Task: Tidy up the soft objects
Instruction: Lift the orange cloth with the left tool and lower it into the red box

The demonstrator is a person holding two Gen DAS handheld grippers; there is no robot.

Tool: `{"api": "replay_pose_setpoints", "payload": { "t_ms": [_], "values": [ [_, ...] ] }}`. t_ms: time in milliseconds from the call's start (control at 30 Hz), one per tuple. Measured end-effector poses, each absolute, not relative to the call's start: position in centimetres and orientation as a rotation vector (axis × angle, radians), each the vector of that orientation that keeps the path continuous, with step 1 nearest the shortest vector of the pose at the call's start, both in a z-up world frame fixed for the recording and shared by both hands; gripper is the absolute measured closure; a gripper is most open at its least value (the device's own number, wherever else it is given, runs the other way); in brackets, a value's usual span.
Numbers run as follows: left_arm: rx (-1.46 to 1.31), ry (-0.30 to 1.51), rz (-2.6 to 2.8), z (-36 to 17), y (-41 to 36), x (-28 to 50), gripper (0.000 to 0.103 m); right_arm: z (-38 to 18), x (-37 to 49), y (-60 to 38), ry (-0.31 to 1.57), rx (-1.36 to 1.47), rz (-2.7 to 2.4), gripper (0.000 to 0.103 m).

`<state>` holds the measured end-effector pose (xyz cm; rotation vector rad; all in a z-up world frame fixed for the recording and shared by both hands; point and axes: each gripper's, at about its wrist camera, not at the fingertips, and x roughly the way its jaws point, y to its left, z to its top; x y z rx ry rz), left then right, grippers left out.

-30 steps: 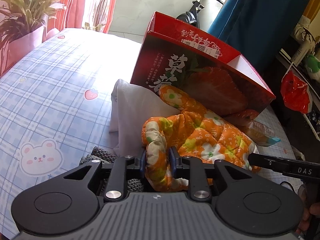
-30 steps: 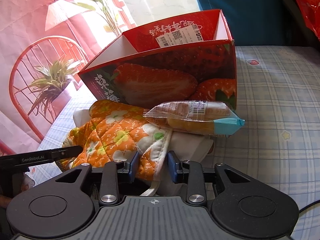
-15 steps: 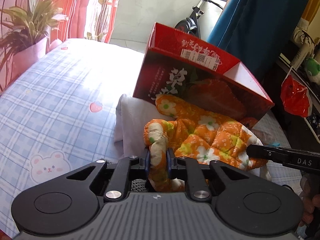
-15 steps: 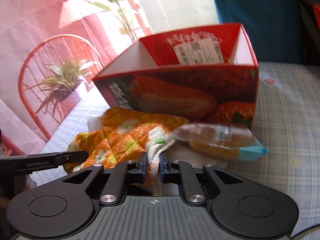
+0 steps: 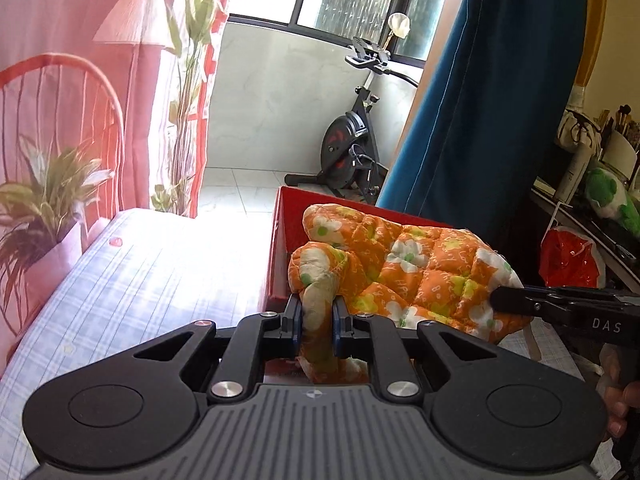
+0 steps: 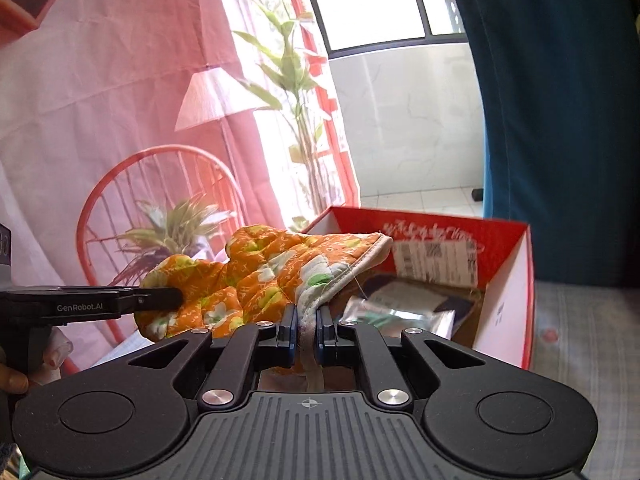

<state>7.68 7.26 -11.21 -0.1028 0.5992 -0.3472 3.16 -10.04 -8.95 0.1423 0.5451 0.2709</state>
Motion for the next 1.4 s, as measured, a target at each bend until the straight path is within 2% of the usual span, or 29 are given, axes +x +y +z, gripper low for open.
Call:
{"api": "replay_pose_setpoints", "payload": {
  "t_ms": [333, 533, 833, 1100, 1200, 1333, 1400],
  "values": [
    [-0.057, 0.621, -0.374, -10.5, 3.3, 14.5, 0.087, -8.7, 9.1, -14.2, 0.57, 0.173, 0.193, 0.095],
    [-0.045, 0.674, -0.375, -12.0, 1.5, 18.3, 0.087, -9.7, 12.9, -16.1, 0.62, 0.188, 0.141, 0.095],
    [0.017, 0.79, -0.366, -14.8, -0.6, 23.3, 0.086, -13.0, 18.1, -17.5, 0.758, 0.203, 0.089, 0.095],
    [0.058, 0.845, -0.365, -16.7, -0.8, 24.5, 0.084, -15.8, 20.9, -18.2, 0.88, 0.264, 0.045, 0.095],
    [0.073, 0.856, -0.362, -17.1, -0.9, 24.8, 0.077, -16.6, 21.3, -18.1, 0.911, 0.257, 0.03, 0.095],
    [0.104, 0.846, -0.37, -17.4, -1.1, 24.5, 0.049, -17.8, 21.3, -17.9, 0.956, 0.241, 0.001, 0.094],
    [0.117, 0.835, -0.376, -17.2, -1.3, 24.2, 0.046, -18.1, 21.1, -17.9, 0.952, 0.215, -0.02, 0.092]
  ]
}}
